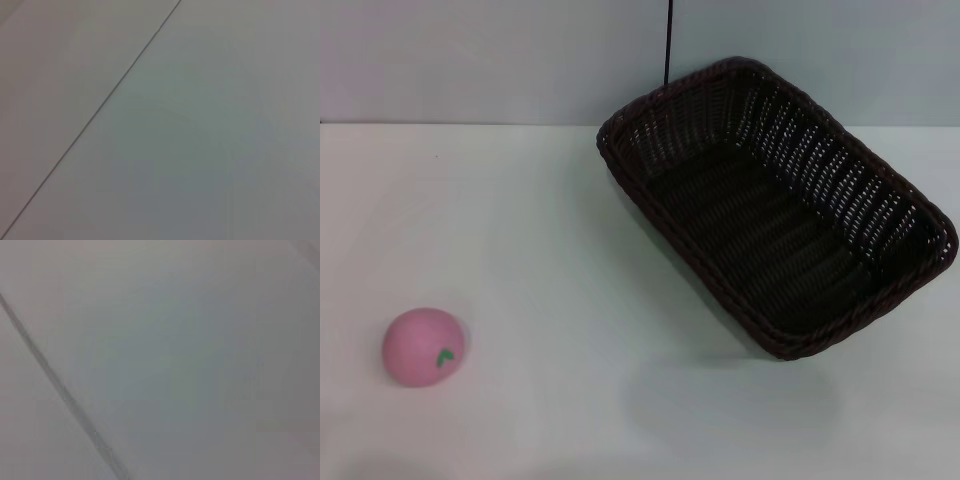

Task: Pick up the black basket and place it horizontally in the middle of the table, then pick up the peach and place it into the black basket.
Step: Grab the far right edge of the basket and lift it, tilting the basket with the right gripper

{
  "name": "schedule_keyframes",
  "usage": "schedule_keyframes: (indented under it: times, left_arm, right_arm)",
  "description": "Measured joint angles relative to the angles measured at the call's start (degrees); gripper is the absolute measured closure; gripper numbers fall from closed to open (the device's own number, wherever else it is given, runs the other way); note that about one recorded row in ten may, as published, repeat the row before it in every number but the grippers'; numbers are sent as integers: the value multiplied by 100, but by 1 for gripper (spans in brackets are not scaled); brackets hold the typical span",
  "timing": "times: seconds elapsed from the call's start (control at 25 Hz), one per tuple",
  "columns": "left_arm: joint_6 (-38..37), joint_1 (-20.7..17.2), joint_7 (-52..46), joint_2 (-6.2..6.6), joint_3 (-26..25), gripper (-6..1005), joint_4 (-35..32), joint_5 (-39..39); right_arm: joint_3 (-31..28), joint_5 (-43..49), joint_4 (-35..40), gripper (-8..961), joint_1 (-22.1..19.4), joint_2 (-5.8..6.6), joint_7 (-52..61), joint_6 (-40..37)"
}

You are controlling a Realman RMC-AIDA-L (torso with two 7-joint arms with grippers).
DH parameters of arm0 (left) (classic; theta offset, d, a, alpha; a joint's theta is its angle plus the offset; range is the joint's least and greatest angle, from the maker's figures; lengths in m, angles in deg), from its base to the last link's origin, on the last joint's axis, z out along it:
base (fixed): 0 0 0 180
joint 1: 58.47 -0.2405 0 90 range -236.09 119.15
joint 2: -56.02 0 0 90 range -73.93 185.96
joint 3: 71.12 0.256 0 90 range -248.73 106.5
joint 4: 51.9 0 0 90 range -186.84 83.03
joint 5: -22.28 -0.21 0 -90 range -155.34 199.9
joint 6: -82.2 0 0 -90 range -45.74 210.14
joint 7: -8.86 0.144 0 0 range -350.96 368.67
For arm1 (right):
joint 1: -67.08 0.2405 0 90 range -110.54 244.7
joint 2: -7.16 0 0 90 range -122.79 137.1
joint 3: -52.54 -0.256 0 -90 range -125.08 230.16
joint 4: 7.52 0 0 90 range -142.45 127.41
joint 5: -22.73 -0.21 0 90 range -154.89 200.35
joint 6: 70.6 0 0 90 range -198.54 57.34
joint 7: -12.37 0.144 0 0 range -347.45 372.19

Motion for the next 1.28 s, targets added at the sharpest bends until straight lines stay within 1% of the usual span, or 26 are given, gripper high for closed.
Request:
schedule_keyframes:
  times: [0.08,0.12,0.16,0.2,0.28,0.32,0.36,0.4,0.52,0.56,0.6,0.64,0.72,0.76,0.8,0.84,0.92,0.96,1.0,1.12,1.28]
  left_arm:
    - [10,5,-1,-1,2,156,1,0]
    - [10,5,-1,-1,2,156,1,0]
    - [17,11,-2,-2,10,156,-1,-1]
    - [17,11,-2,-2,10,156,-1,-1]
    - [26,25,-3,-4,50,156,2,-6]
    - [38,28,-3,-5,77,156,1,-6]
    - [38,28,-3,-5,77,156,1,-6]
    - [38,28,-3,-5,77,156,1,-6]
    - [100,37,-8,-16,178,156,2,-7]
    - [131,36,-12,-17,237,156,2,-8]
    - [138,36,-12,-17,246,156,-1,-6]
    - [152,35,-13,-18,263,156,0,-7]
    - [163,34,-13,-17,290,156,0,-6]
    - [174,32,-13,-22,366,156,2,-7]
    - [177,32,-13,-24,394,156,4,-7]
    - [180,32,-13,-26,410,156,9,-8]
    - [186,31,-13,-26,432,156,9,-7]
    - [210,30,-13,-26,450,156,17,-7]
    - [225,24,-13,-26,452,156,30,-7]
    - [268,6,-13,-26,454,157,58,-6]
    - [392,-34,-13,-26,460,157,73,-6]
  right_arm:
    - [160,598,338,539,59,96,768,64]
    - [290,934,567,528,99,169,1239,43]
    - [538,1408,979,517,166,256,1863,-61]
    - [538,1408,979,481,166,256,1863,-61]
    - [818,1887,1487,408,257,330,2539,-173]
    - [966,2177,1820,371,329,372,2920,-252]
    - [1103,2691,2308,335,482,446,3469,-519]
    - [1103,2691,2308,332,482,446,3469,-519]
    - [1154,3343,2933,321,777,587,4227,-1253]
    - [1191,3729,3335,318,1042,700,4716,-1781]
    - [1191,3729,3335,314,1042,700,4716,-1781]
    - [1235,3899,3510,311,1171,749,4901,-1990]
    - [1489,4327,3897,311,1452,827,5257,-2326]
    - [1854,4723,4151,312,1678,873,5487,-2449]
    - [1854,4723,4151,312,1678,873,5487,-2449]
    - [2039,4905,4221,312,1780,890,5576,-2476]
    - [2446,5218,4263,313,1982,916,5693,-2494]
    - [2797,5458,4261,313,2155,934,5726,-2481]
    - [2797,5458,4261,313,2155,934,5726,-2481]
    - [3349,5898,4223,314,2364,945,5711,-2267]
    - [3917,6119,4149,314,2493,930,5716,-2015]
